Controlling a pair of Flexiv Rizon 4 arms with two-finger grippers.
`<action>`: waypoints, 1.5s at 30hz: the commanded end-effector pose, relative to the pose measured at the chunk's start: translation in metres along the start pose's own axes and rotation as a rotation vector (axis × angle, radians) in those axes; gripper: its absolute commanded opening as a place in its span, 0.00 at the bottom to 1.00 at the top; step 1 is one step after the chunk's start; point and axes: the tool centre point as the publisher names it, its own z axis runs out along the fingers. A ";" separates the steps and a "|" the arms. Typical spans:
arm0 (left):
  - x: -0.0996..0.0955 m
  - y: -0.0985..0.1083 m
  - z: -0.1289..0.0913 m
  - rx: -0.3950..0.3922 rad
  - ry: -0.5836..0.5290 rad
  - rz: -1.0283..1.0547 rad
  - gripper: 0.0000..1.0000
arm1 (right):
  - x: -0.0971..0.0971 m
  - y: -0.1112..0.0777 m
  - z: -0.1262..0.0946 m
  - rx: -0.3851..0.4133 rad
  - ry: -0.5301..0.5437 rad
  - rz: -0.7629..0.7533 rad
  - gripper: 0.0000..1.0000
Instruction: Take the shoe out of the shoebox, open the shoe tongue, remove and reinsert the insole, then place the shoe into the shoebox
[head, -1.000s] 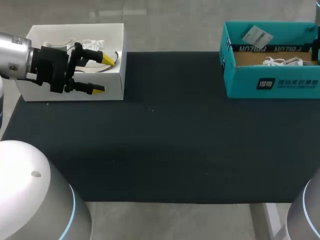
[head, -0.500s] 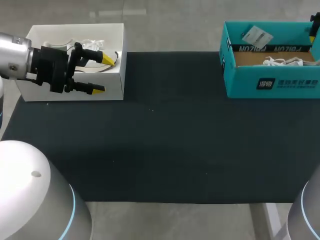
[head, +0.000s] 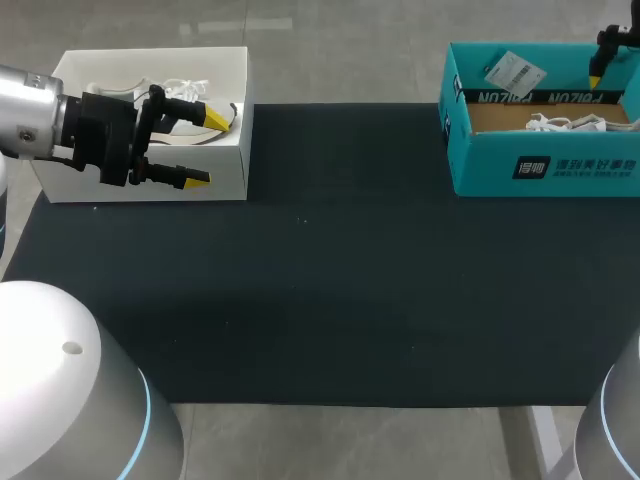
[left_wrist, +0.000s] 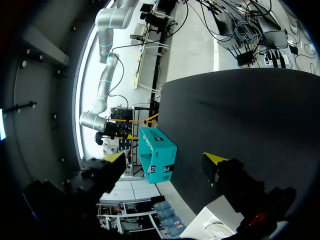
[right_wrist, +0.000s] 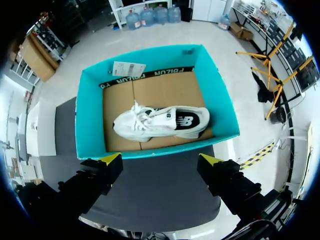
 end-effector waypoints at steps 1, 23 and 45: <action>0.000 0.000 0.001 0.000 0.004 0.000 1.00 | 0.001 -0.022 -0.001 -0.112 0.019 -0.030 1.00; 0.000 0.000 0.001 0.000 0.004 0.000 1.00 | 0.030 -0.068 0.001 0.043 -0.167 -0.314 1.00; -0.002 0.170 -0.033 0.023 0.445 0.292 1.00 | 0.032 -0.076 0.002 0.056 -0.171 -0.316 1.00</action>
